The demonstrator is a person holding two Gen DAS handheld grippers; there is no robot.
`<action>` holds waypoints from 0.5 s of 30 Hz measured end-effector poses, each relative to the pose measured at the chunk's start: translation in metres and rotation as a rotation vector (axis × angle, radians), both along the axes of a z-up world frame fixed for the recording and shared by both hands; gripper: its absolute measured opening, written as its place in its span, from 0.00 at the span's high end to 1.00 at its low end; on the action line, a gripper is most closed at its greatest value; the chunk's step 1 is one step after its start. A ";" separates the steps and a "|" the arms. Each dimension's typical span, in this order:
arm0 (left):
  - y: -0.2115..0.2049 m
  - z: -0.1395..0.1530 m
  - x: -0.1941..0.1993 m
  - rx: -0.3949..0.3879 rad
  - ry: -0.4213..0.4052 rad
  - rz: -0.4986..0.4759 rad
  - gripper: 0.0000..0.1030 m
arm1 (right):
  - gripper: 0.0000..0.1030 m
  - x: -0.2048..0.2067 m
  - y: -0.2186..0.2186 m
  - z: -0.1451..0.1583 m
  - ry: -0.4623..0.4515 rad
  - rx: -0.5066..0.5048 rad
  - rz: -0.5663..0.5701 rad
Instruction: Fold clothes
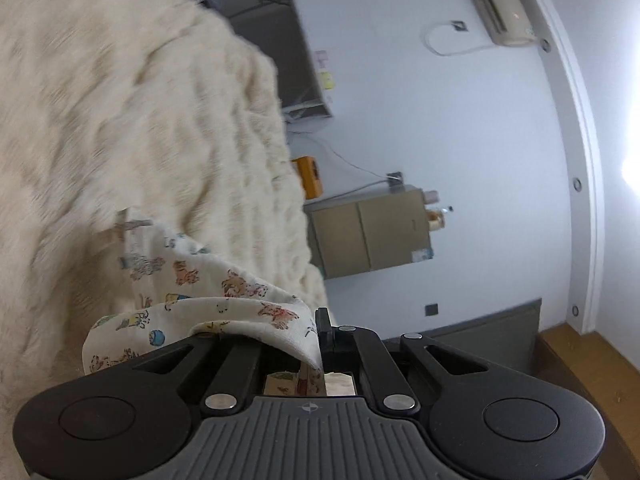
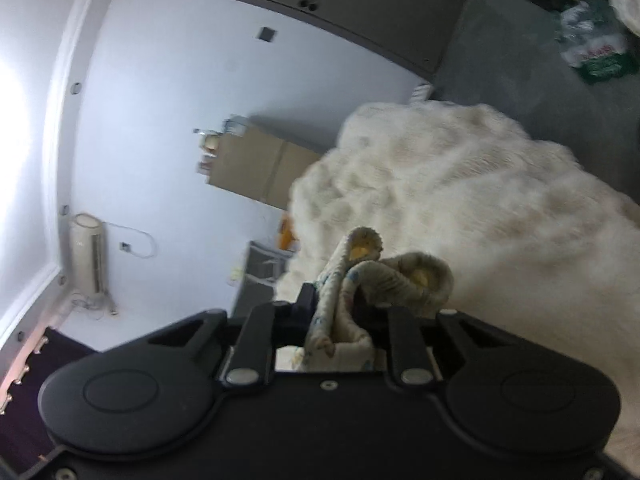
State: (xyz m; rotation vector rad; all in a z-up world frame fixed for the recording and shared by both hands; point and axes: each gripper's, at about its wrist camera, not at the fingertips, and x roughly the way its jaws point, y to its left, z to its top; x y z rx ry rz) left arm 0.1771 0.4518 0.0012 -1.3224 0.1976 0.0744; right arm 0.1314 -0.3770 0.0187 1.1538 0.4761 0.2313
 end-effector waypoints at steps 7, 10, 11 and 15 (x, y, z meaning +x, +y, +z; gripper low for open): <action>0.004 0.031 -0.005 -0.029 0.028 0.013 0.98 | 0.84 0.025 0.003 0.039 0.008 -0.034 0.031; 0.004 0.052 -0.001 -0.045 0.015 -0.008 0.98 | 0.86 0.040 0.011 0.061 -0.001 -0.052 0.045; 0.003 0.060 0.000 -0.047 -0.001 -0.018 0.98 | 0.87 0.046 0.014 0.070 -0.009 -0.053 0.052; 0.003 0.104 -0.016 -0.080 -0.190 -0.080 0.98 | 0.88 0.032 0.016 0.117 -0.145 -0.008 0.073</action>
